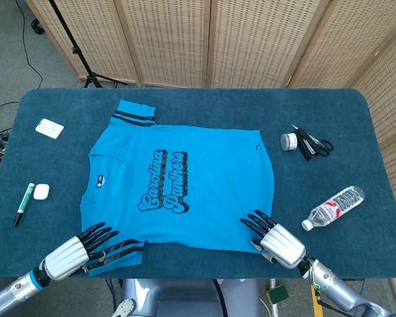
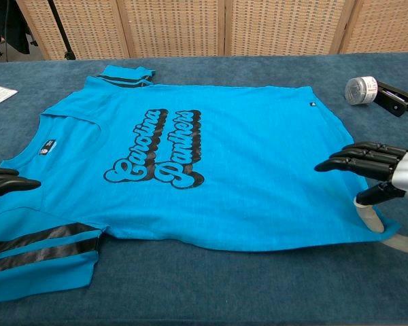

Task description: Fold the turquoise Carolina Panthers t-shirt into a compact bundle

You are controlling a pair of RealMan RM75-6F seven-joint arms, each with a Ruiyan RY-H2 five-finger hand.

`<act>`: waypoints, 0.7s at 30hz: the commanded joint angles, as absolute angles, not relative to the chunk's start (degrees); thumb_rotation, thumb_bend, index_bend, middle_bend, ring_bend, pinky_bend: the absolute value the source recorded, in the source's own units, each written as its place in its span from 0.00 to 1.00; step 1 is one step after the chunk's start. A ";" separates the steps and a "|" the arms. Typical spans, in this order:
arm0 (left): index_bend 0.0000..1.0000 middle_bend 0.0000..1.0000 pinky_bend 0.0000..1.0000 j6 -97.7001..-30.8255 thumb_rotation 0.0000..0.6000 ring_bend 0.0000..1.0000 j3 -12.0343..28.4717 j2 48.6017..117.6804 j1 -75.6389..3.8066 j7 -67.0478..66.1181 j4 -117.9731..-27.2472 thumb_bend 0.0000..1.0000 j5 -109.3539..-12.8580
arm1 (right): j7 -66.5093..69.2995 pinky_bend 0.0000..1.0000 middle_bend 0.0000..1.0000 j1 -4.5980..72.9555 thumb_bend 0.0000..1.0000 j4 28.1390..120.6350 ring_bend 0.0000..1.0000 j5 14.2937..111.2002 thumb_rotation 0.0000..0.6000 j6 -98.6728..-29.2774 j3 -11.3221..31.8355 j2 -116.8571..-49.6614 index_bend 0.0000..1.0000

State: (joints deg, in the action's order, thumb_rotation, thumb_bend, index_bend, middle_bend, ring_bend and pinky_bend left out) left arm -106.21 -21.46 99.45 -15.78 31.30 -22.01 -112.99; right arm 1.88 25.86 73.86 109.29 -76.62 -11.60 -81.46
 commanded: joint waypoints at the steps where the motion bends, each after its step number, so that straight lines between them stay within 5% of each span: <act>1: 0.77 0.00 0.00 -108.18 1.00 0.00 -22.54 98.67 -14.90 30.71 -22.19 0.64 -114.25 | 1.91 0.00 0.09 24.96 0.44 74.05 0.00 111.87 1.00 -78.73 -13.52 -80.75 0.66; 21: 0.78 0.00 0.00 -113.31 1.00 0.00 -26.28 97.46 -11.07 28.60 -20.32 0.64 -118.67 | 1.20 0.00 0.09 20.68 0.44 71.66 0.00 119.16 1.00 -85.10 -18.38 -80.59 0.66</act>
